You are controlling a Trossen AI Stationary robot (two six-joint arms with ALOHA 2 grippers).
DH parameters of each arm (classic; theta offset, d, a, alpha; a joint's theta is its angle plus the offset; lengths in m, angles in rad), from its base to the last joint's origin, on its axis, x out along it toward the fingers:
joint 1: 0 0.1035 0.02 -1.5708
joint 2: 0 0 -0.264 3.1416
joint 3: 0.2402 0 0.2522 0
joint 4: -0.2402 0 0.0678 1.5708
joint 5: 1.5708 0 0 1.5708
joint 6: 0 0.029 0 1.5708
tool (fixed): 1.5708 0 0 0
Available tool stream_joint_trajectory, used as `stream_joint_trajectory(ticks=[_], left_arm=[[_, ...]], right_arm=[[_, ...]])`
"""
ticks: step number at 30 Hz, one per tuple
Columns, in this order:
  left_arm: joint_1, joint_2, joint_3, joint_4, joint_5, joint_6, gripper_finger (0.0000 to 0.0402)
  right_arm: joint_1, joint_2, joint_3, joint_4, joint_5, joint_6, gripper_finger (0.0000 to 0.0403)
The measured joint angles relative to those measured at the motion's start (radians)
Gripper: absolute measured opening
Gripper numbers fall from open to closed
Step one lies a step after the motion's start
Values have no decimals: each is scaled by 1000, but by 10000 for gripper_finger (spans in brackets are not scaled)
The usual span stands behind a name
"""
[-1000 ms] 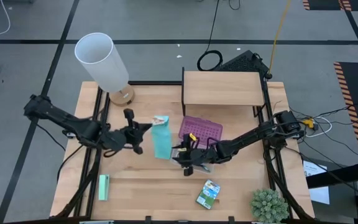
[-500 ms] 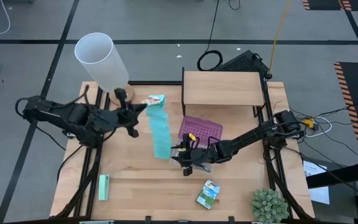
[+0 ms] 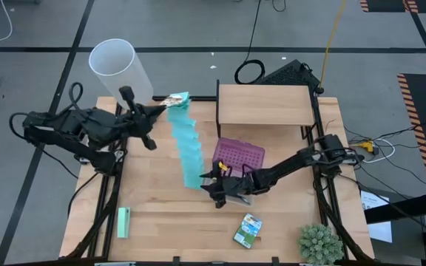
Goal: Pack school essentials
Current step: Put the blue sticky notes into the purple supply box
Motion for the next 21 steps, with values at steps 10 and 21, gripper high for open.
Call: stream_joint_trajectory(ticks=[10,21], left_arm=[[0,0,11,-35,-4,-12,3],[0,0,11,-68,-4,-75,6]], right_arm=[[-22,14,0,46,59,-101,190],[-36,14,1,59,47,-183,124]])
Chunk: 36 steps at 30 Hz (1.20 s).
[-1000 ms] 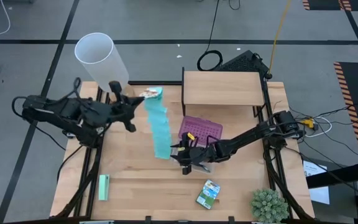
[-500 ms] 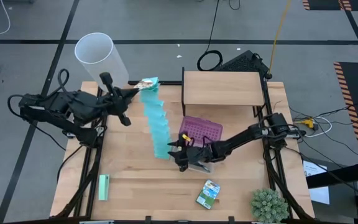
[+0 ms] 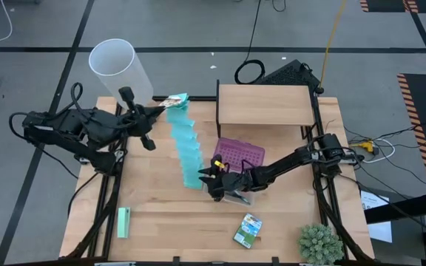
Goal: Pack school essentials
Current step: Put the blue sticky notes into the purple supply box
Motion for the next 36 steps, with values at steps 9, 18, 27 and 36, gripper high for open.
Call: stream_joint_trajectory(ticks=[9,18,27,36], left_arm=[[0,0,0,-15,1,-38,7],[0,0,0,-15,2,-54,7],[0,0,0,-43,20,-91,8],[-6,14,-57,-127,144,-296,9]], right_arm=[[-18,0,0,10,-80,-11,84],[-27,31,0,37,-99,-10,42],[-29,31,0,43,-50,-10,2],[-22,31,0,76,-46,-32,1]])
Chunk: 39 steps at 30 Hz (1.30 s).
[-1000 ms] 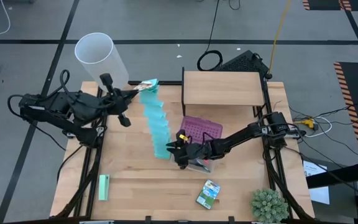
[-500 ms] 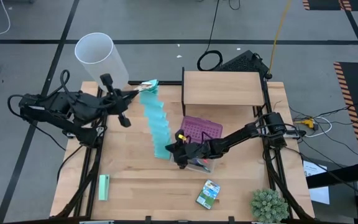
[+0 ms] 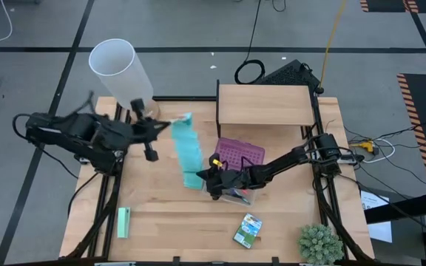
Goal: Pack school essentials
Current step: Put the blue sticky notes into the purple supply box
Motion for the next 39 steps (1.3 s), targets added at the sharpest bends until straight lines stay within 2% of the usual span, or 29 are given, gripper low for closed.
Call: stream_joint_trajectory(ticks=[7,16,30,39], left_arm=[[-52,31,-187,26,17,-144,4],[-149,78,-395,211,18,-260,4],[-275,186,-540,314,16,-581,11],[-291,296,-581,457,14,-618,10]], right_arm=[[15,-1,0,22,42,-31,0],[28,-1,0,18,52,-61,0],[75,-1,0,18,55,-127,0],[96,-1,0,19,55,-125,0]])
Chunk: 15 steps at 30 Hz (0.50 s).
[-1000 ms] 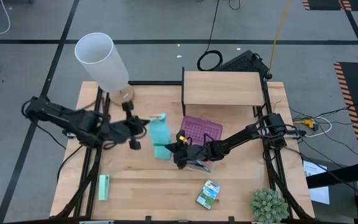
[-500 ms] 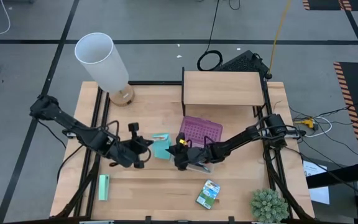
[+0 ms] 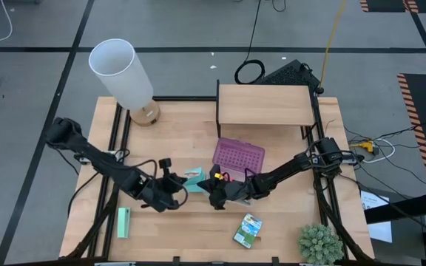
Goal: Pack school essentials
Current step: Put the blue sticky notes into the purple supply box
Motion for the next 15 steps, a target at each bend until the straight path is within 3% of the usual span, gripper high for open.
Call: stream_joint_trajectory(ticks=[9,15], left_arm=[[0,50,0,71,35,26,5],[2,50,0,79,95,17,40]], right_arm=[[0,0,0,0,0,0,0],[-1,0,0,0,0,0,0]])
